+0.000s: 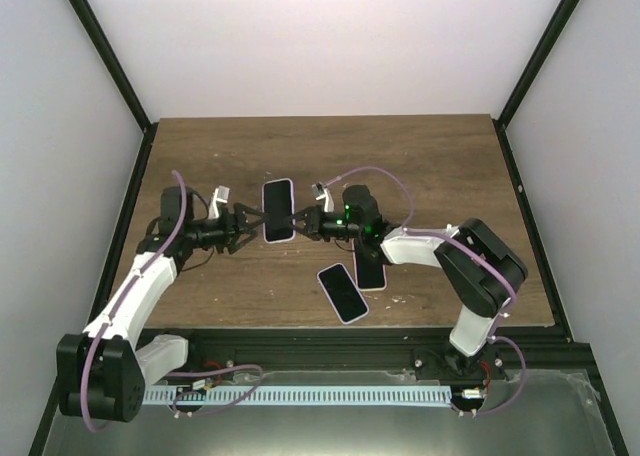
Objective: Put the phone into the phone case
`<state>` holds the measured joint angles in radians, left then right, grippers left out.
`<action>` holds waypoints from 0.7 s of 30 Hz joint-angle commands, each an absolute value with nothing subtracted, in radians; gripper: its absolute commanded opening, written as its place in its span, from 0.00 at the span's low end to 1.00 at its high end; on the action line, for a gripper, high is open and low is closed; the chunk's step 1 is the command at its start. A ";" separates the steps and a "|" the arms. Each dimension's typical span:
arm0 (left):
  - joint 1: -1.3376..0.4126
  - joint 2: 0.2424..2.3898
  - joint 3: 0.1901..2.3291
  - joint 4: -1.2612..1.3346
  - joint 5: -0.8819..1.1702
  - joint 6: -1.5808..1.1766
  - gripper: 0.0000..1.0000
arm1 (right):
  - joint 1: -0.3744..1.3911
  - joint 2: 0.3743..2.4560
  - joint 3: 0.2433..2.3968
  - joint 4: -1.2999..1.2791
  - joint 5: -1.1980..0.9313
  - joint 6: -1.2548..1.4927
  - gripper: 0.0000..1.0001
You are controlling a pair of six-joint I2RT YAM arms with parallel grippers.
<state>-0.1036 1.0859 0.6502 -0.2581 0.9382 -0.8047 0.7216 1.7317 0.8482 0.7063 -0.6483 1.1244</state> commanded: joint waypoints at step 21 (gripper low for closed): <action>-0.103 0.842 0.936 -0.717 0.495 -0.460 1.00 | 0.655 1.913 0.951 0.451 -0.565 0.832 0.13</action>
